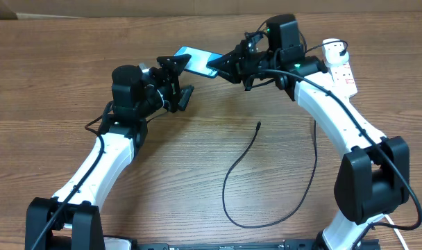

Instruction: Plug charger to phone and switch on socket

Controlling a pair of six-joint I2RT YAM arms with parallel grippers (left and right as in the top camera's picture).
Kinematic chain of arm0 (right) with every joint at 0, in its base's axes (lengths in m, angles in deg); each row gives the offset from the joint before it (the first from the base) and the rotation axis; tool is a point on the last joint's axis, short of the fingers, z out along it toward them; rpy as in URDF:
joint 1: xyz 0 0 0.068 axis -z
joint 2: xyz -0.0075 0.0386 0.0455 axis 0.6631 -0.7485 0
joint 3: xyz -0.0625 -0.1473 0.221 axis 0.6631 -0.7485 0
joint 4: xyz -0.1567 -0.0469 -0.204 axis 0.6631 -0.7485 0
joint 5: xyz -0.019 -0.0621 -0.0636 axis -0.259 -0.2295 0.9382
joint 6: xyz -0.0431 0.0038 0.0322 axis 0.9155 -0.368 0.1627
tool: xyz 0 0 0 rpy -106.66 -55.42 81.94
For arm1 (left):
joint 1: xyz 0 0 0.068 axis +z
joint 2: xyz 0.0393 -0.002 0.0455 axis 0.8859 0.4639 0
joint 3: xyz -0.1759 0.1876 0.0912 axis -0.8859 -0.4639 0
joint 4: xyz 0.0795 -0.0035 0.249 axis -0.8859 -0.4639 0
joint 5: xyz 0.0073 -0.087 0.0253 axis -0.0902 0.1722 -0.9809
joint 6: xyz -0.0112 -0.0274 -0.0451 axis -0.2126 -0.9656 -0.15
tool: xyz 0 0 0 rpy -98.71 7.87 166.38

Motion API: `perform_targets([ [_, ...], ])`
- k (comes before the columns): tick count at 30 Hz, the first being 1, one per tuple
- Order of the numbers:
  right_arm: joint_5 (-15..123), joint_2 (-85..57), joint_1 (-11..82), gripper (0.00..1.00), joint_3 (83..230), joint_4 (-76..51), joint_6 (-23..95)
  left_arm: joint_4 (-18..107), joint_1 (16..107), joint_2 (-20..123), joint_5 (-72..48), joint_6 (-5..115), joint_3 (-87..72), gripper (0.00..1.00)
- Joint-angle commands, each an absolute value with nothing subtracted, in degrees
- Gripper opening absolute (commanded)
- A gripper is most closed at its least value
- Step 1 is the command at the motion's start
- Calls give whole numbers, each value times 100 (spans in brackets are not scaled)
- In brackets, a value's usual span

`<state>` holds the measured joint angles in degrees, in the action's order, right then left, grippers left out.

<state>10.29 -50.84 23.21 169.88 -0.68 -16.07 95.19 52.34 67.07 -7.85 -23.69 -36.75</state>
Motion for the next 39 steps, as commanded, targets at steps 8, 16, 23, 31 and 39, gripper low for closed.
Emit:
perform_targets([
  [8, 1108, -5046, 2140, 4, 17067, 15, -1644, 9639, 5249, 6733, -905, -2765, -3649, 52],
  [16, 1042, -5046, 2133, 4, 17069, 17, -1671, 9641, 5249, 6733, -1013, -2913, -3649, 43],
  [23, 793, -5046, 2133, 4, 17067, 17, -1732, 9639, 5249, 6735, -1010, -2935, -3649, 35],
  [31, 461, -5046, 2129, 4, 17069, 0, -1579, 9637, 5249, 6735, -967, -2933, -3649, 32],
  [39, 452, -5046, 2129, 4, 17067, -247, -1404, 9639, 5252, 6735, -938, -2933, -3649, 31],
])
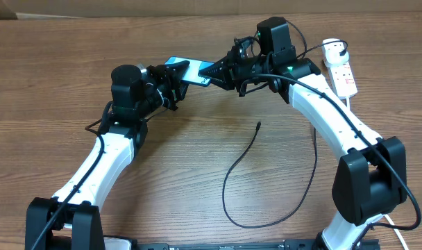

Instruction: Plug charger to phone and switch on socket

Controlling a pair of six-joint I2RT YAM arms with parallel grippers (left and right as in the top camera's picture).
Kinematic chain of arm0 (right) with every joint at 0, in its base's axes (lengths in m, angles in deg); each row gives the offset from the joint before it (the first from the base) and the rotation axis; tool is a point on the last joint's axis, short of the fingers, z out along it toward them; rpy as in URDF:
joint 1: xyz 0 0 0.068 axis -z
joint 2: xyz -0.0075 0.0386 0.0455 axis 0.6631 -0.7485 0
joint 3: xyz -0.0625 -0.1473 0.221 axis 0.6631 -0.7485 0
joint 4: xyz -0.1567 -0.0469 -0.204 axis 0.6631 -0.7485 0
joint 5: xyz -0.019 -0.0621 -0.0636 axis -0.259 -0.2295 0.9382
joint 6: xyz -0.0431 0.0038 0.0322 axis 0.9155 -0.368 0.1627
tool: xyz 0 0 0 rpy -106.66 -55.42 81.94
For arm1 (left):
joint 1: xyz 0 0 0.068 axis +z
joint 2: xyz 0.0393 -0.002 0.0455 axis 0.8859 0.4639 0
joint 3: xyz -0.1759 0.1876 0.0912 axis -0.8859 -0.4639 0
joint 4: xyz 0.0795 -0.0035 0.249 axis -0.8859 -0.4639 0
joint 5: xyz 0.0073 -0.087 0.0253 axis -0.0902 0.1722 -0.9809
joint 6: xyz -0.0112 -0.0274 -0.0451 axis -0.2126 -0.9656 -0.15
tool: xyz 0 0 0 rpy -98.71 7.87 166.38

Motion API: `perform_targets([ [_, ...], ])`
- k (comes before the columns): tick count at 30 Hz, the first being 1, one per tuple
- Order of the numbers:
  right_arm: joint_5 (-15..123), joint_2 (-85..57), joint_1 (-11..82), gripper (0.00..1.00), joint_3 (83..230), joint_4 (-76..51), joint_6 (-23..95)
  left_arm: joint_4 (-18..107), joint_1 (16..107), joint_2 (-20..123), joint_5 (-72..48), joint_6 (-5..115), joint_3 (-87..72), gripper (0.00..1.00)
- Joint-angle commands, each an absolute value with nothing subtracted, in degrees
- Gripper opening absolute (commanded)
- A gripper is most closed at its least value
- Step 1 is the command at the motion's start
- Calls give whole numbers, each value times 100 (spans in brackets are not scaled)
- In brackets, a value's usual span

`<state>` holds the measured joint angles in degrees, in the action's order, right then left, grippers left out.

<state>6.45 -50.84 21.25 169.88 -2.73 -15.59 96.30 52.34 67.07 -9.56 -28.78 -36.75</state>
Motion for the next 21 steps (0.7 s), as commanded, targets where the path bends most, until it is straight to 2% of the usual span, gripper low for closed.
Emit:
perform_targets([
  [1, 478, -5046, 2129, 4, 17067, -249, -1382, 9639, 5252, 6735, -938, -2933, -3649, 31],
  [21, 518, -5046, 2136, 4, 17067, -243, -1317, 9377, 5265, 6737, -772, -2926, -3651, 17],
])
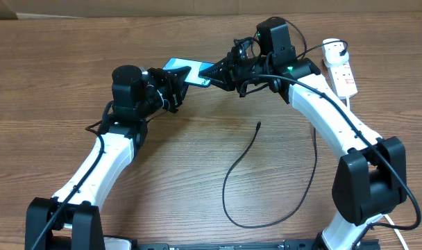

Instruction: Plug charger to phone and switch on socket

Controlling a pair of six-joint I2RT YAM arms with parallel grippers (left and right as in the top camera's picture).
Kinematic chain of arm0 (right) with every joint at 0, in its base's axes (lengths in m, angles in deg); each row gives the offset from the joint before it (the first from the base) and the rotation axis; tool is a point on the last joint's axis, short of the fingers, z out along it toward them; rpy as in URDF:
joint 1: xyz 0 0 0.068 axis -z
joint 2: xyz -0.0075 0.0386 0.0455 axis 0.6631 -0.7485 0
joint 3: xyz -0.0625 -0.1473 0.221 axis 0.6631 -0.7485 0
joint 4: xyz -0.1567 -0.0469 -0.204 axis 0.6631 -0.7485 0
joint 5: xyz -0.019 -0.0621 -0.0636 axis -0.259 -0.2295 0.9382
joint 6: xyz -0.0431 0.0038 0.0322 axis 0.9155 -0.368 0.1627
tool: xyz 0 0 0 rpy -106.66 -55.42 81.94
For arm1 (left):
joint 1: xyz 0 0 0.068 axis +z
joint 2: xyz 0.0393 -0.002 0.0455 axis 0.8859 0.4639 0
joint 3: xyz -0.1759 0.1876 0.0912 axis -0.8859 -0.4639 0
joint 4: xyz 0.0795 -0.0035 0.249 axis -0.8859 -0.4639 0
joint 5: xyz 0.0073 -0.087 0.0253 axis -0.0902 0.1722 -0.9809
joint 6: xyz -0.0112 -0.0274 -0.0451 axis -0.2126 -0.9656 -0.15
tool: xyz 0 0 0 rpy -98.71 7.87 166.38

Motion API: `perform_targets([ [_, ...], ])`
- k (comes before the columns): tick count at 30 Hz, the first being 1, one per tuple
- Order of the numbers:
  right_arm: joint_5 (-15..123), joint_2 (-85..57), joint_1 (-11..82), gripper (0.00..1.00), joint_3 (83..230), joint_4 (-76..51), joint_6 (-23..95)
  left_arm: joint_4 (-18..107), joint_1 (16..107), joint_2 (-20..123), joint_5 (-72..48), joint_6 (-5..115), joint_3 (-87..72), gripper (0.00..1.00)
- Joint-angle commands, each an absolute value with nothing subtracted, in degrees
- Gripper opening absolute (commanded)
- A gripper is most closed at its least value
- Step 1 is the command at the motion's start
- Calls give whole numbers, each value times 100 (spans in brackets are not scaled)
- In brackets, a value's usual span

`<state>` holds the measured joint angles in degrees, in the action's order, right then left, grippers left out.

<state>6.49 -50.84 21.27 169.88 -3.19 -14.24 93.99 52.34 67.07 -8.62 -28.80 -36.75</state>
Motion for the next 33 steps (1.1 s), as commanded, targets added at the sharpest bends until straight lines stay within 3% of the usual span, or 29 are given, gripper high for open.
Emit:
perform_targets([
  [1, 507, -5046, 2136, 4, 17067, -243, -1317, 9379, 5267, 6737, -772, -2929, -3649, 16],
  [4, 463, -5046, 2136, 5, 17067, -245, -1317, 9379, 5267, 6737, -774, -2929, -3649, 12],
  [8, 461, -5046, 2136, 20, 17067, -249, -1314, 9381, 5271, 6737, -772, -2929, -3651, 5],
  [14, 461, -5046, 2136, 24, 17067, -295, -1293, 9379, 5274, 6737, -796, -2929, -3649, 4],
  [16, 463, -5046, 2136, 37, 17067, -311, -1245, 9379, 5289, 6737, -794, -2898, -3649, 4],
  [19, 542, -5046, 2136, 68, 17067, -367, -976, 9348, 5339, 6737, -840, -2664, -3649, 4],
  [20, 616, -5046, 2136, 90, 17067, -455, -945, 9302, 5370, 6737, -877, -2548, -3651, 4],
  [21, 719, -5046, 2136, 100, 17067, -634, -945, 9228, 5420, 6737, -923, -2389, -3651, 4],
  [29, 1840, -5046, 2426, 100, 17067, -1908, 233, 8583, 5980, 6737, -973, -308, -3651, 4],
  [33, 2946, -5046, 2627, 100, 17067, -2789, 1461, 8588, 6218, 6698, -90, 1235, -3614, 4],
])
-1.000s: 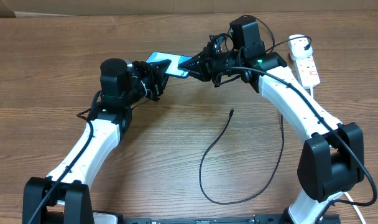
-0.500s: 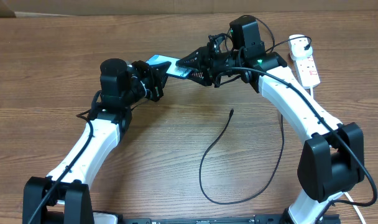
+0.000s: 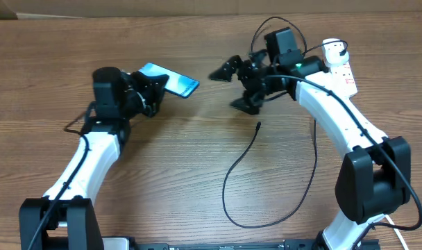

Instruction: Plug charger to phone and switch on socket

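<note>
The phone (image 3: 172, 80), its blue screen facing up, is held at its left end by my left gripper (image 3: 153, 86), which is shut on it above the table's left rear. My right gripper (image 3: 232, 89) stands wide open to the right of the phone, apart from it, with nothing between its fingers. The black charger cable (image 3: 233, 169) lies loose on the table, its plug end (image 3: 258, 126) just below the right gripper. The white socket strip (image 3: 341, 67) lies at the far right rear with a plug (image 3: 332, 48) in it.
The cable runs in a wide loop toward the front of the wooden table (image 3: 44, 173) and back up along the right arm to the socket strip. Both arms reach in from the front corners.
My right gripper has let go of the phone, opened wide and drawn back to the right. My left gripper has moved left with the phone in it.
At first my right gripper held the phone by its right end while my left gripper stood open at its left end. Then the left gripper was shut on the phone and both held it. Now only the left holds it, farther left.
</note>
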Controlling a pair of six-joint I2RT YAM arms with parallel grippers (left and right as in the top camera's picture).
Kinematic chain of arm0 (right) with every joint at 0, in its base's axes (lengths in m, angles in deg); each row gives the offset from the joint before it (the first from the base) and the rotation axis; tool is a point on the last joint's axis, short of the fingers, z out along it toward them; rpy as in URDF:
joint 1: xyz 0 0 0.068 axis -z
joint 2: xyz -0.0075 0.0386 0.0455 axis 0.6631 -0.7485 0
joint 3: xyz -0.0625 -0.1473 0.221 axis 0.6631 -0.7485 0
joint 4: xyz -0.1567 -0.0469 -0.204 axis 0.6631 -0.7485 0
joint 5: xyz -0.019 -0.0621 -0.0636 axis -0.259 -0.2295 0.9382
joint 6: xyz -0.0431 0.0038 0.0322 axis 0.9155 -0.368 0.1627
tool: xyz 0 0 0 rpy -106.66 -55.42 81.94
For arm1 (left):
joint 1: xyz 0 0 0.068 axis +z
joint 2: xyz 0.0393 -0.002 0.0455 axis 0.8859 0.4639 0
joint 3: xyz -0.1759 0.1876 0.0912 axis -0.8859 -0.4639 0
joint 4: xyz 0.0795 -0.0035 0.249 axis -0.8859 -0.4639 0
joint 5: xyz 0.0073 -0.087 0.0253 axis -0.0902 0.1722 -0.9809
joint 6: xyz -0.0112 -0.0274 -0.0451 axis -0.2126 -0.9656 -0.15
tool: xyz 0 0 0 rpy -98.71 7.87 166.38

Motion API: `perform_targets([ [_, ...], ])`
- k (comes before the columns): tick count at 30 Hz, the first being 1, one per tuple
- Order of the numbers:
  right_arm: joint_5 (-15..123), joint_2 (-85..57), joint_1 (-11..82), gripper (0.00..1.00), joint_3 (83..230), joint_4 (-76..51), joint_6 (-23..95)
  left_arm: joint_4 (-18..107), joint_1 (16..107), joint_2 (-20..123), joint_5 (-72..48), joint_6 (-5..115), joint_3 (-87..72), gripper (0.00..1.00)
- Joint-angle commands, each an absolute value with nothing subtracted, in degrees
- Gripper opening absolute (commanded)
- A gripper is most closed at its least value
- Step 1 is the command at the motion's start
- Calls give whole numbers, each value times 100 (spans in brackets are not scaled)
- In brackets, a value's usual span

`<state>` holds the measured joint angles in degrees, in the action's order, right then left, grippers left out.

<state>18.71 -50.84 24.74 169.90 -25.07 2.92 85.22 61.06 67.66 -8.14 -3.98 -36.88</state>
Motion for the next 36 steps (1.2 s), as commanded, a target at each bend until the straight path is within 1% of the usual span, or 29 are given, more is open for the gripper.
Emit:
perform_targets([
  [1, 3383, -5046, 2667, 100, 17067, -3056, 1706, 8586, 6248, 6685, 168, 1565, -3574, 4],
  [3, 4467, -5046, 2747, 100, 17067, -3637, 2021, 8559, 6255, 6661, 920, 2407, -3423, 4],
  [5, 4953, -5046, 2782, 100, 17067, -3904, 2115, 8350, 6220, 6659, 1335, 2837, -3270, 4],
  [7, 5191, -5046, 2798, 100, 17067, -4083, 2231, 7711, 6141, 6659, 1543, 3417, -3006, 4],
  [9, 5184, -5046, 2802, 100, 17067, -4160, 2307, 6889, 6036, 6659, 1492, 4140, -2700, 4],
  [11, 5186, -5046, 2802, 100, 17067, -4197, 2307, 5764, 5879, 6659, 1014, 4946, -2289, 4],
  [12, 5186, -5046, 2800, 100, 17067, -4212, 2307, 5180, 5787, 6661, 576, 5270, -2066, 4],
  [15, 5191, -5046, 2800, 100, 16999, -4188, 2307, 3530, 5424, 6661, -1244, 5980, -1268, 4],
  [17, 5193, -5049, 2800, 100, 16886, -4096, 2307, 2890, 5201, 6661, -2210, 6009, -805, 4],
  [20, 5206, -5059, 2800, 100, 16698, -3956, 2303, 2531, 5016, 6659, -2816, 6009, -285, 4],
  [22, 5184, -5059, 2800, 100, 16553, -3858, 2301, 2529, 4996, 6659, -2853, 5952, -71, 4],
  [29, 5180, -5059, 2800, 100, 16326, -3836, 2130, 2603, 5044, 6674, -2984, 4811, -49, 4],
  [31, 5182, -5059, 2800, 100, 16326, -3843, 2130, 2590, 5009, 6674, -2988, 4780, -57, 4],
  [32, 5182, -5059, 2800, 98, 16324, -3843, 2130, 2592, 4959, 6674, -3128, 4780, -82, 4],
  [34, 5184, -5059, 2800, 88, 16302, -3840, 2126, 2592, 4935, 6680, -3259, 4783, -110, 4],
  [36, 5184, -5059, 2800, 80, 16247, -3834, 1988, 2577, 4935, 6744, -3100, 4818, -110, 4],
])
